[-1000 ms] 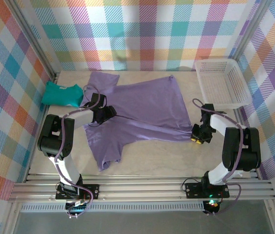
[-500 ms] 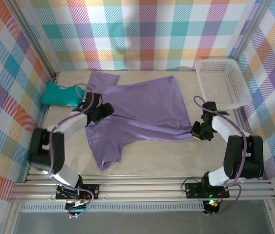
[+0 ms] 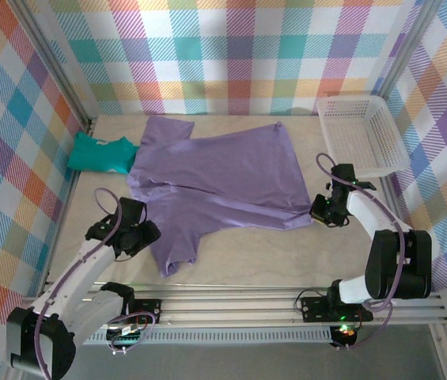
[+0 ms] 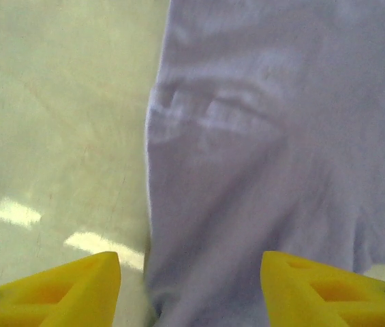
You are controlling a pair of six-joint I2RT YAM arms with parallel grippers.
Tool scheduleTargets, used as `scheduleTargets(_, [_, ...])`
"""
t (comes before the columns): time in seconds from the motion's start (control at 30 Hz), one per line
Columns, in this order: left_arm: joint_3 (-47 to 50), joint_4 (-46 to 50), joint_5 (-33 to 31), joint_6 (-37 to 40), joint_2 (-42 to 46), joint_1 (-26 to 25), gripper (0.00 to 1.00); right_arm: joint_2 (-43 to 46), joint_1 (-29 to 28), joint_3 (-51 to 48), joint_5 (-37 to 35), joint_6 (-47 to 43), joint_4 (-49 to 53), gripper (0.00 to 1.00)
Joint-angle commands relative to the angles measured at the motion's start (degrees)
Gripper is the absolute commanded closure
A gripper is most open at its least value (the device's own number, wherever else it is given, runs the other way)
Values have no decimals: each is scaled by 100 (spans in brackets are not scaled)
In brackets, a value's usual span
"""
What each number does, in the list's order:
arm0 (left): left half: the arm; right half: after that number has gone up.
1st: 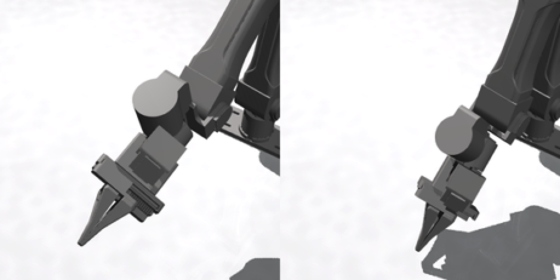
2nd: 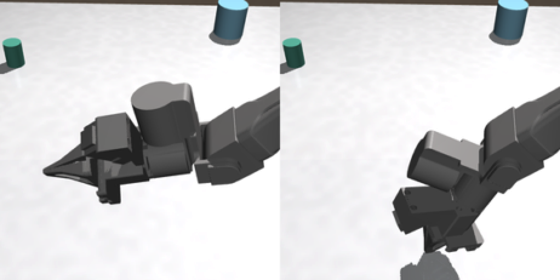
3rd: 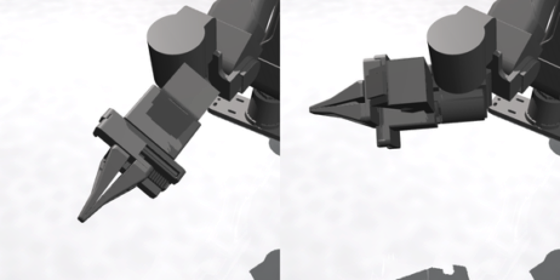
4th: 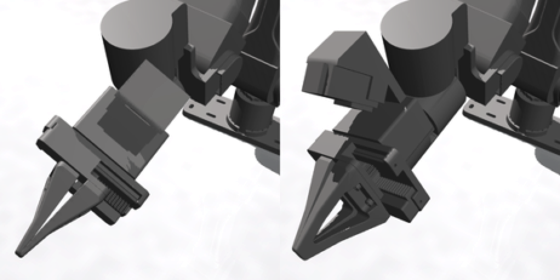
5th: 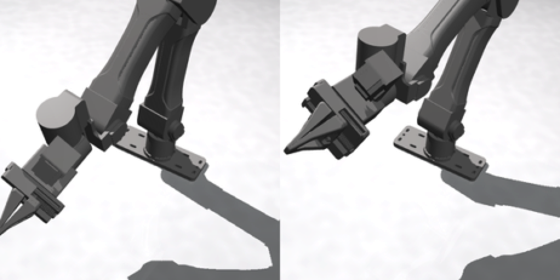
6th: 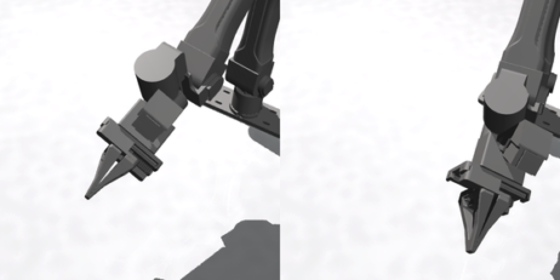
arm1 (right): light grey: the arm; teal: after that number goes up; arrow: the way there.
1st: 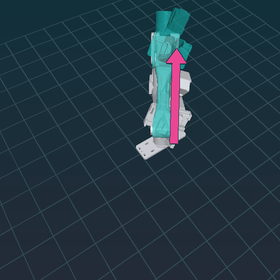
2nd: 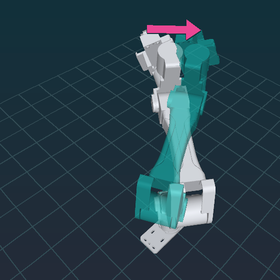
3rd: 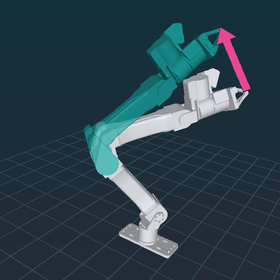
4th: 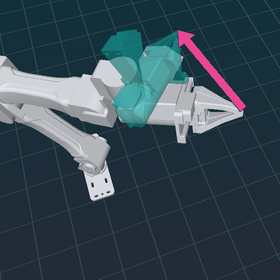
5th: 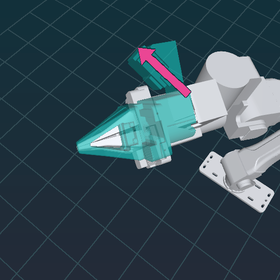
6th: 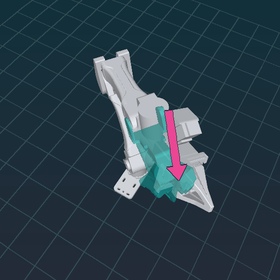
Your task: Fold the inside-out t-shirt
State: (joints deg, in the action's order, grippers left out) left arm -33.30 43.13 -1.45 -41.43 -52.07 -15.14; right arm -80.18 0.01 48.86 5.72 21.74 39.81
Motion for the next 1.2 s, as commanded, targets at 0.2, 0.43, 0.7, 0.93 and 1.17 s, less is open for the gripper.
scheduleTargets(0.2, [482,759,301,-1182,-81,-1195,49,292,-26,-126,281,-79,-123,97])
scheduleTargets(0.43, [842,544,480,-1452,-136,-1553,55,244,-25,-149,307,-85,-167,97])
scheduleTargets(0.7, [658,266,454,-1413,-605,-2010,54,318,-24,-157,299,-82,-113,97])
scheduleTargets(0.93, [578,166,247,-1258,-912,-2182,57,341,-22,-166,307,-83,-108,97])
scheduleTargets(1.17, [369,-273,195,-951,-1673,-2286,72,351,-25,-174,333,-82,-123,97])
